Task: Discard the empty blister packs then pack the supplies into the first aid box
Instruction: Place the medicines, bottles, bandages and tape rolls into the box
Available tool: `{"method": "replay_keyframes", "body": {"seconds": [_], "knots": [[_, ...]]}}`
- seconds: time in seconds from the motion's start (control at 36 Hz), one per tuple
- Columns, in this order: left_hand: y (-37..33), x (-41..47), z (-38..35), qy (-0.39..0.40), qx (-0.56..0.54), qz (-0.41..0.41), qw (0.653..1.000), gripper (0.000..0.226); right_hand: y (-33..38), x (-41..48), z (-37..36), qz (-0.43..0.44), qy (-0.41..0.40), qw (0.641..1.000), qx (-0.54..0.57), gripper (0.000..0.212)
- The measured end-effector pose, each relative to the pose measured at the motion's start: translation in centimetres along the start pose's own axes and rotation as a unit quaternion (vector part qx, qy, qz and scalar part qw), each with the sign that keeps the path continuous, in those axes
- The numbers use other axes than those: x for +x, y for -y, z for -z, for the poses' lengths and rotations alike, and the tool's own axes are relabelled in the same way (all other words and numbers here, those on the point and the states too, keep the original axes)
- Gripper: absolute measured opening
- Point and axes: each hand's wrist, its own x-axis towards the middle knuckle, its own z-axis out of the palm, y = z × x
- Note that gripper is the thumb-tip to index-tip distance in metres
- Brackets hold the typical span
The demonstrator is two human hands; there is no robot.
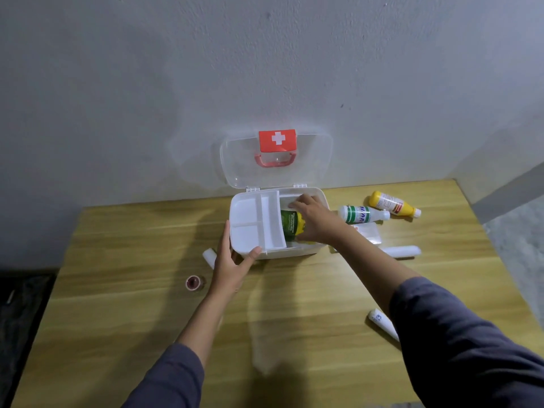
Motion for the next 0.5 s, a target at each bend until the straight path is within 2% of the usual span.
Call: {"method": "replay_keyframes", "body": {"seconds": [0.17,0.36,0.5], "knots": [[-0.2,0.0,0.0,0.002,0.006,-0.004,1.000,0.088,-0.2,0.9,-0.8,-0.007,0.015,0.999,-0.045,0.048],[-0.4,0.0,0.0,0.009,0.007,0.003,1.000,0.088,0.3,2.6,-1.9,0.034,-0.019,0.999,0.023,0.054],[-0.3,0.0,0.0,0.010,-0.003,0.010,1.000,0.089,0.8,2.5,-2.6,0.028,-0.074,0.991,0.109,0.042]]}}
